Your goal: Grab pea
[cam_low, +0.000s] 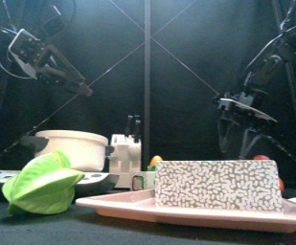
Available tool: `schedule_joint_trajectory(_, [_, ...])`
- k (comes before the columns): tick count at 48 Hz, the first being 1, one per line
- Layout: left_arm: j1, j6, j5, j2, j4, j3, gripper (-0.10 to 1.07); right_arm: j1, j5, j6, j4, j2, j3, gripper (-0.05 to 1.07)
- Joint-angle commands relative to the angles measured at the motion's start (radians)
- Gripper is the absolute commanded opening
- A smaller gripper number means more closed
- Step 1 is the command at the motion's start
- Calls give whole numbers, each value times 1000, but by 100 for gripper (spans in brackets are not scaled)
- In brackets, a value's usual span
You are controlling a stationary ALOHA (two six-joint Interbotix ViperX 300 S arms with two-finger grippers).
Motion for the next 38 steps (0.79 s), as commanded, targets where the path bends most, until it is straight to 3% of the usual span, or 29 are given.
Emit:
schedule_joint_trajectory(1, [8, -8, -2, -3, -18, -12, 98, 41, -31, -5, -3, -29, -46, 97])
schedule_joint_trajectory(9, [9, 6, -6, -5, -92, -11, 98, 147, -54, -8, -3, -28, -84, 97])
schedule_joint_trajectory(28, [9, 6, -8, -5, -98, -3, 98, 390, -55, -8, -6, 25, -110, 97])
schedule_joint_trajectory(38, [9, 5, -6, -5, -98, 0, 98, 486, -55, -2, -66, 67, -130, 97])
